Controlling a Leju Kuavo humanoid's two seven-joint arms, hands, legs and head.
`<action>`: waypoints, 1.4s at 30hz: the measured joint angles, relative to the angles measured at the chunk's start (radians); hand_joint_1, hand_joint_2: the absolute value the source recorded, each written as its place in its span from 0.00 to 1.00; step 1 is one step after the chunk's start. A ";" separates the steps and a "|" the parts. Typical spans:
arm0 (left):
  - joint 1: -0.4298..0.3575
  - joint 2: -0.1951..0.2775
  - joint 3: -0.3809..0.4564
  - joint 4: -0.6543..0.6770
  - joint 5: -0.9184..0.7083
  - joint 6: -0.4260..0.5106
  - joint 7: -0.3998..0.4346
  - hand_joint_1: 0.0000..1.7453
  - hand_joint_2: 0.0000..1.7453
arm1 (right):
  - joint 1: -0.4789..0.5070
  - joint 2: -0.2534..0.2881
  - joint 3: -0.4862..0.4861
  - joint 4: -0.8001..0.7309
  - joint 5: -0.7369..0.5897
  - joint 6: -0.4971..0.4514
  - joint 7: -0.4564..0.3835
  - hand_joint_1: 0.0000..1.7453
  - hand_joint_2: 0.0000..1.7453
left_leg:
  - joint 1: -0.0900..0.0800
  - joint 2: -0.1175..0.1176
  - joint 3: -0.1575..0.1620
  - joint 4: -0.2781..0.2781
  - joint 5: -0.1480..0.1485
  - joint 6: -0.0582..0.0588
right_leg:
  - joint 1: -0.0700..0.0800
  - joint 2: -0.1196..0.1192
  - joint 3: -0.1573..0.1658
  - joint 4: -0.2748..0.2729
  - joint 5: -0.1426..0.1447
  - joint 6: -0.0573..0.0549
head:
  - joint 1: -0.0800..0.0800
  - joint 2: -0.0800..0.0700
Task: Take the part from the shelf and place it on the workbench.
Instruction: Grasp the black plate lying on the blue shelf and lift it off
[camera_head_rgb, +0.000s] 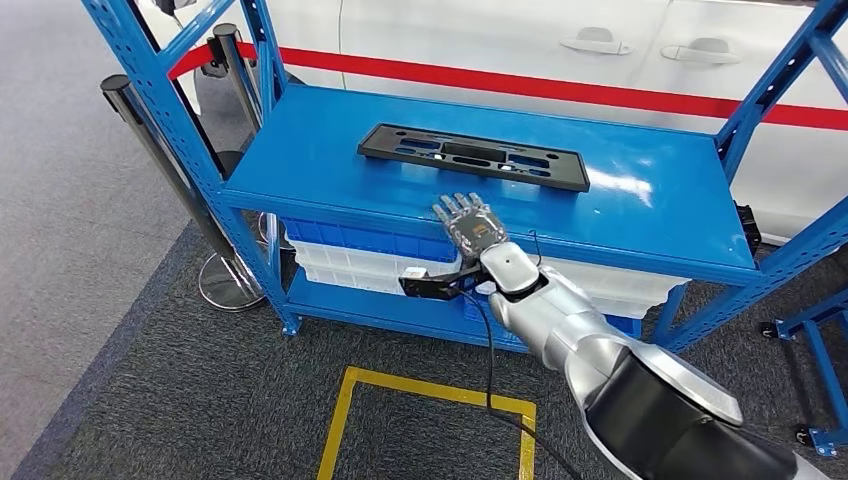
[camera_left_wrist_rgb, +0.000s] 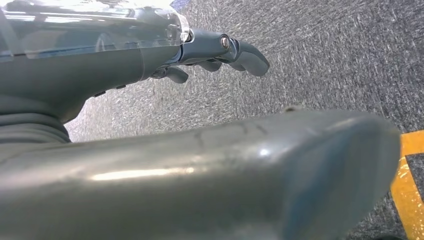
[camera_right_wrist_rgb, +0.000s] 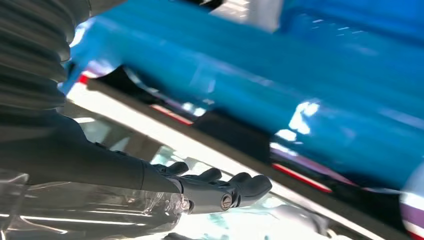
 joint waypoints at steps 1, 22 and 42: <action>0.001 0.000 0.000 0.000 0.006 0.003 -0.003 0.00 0.00 | -0.020 -0.011 -0.006 0.002 0.001 0.018 0.004 0.00 1.00 | 0.000 0.000 0.000 0.000 0.000 0.000 | 0.000 0.000 0.000 0.000 0.000 0.000 | 0.000 0.000; 0.021 0.002 0.004 0.003 0.051 0.012 -0.048 0.00 0.00 | -0.112 -0.095 -0.051 0.041 0.002 0.055 -0.035 0.00 1.00 | 0.000 0.000 0.000 0.000 0.000 0.000 | 0.000 0.000 0.000 0.000 0.000 0.000 | 0.000 0.000; 0.024 0.007 0.024 0.004 0.089 -0.009 -0.067 0.00 0.00 | -0.092 -0.095 -0.058 0.041 0.017 0.044 -0.063 0.00 1.00 | -0.005 0.000 -0.006 0.006 -0.003 0.005 | -0.005 0.000 0.000 -0.003 0.004 0.007 | 0.000 0.000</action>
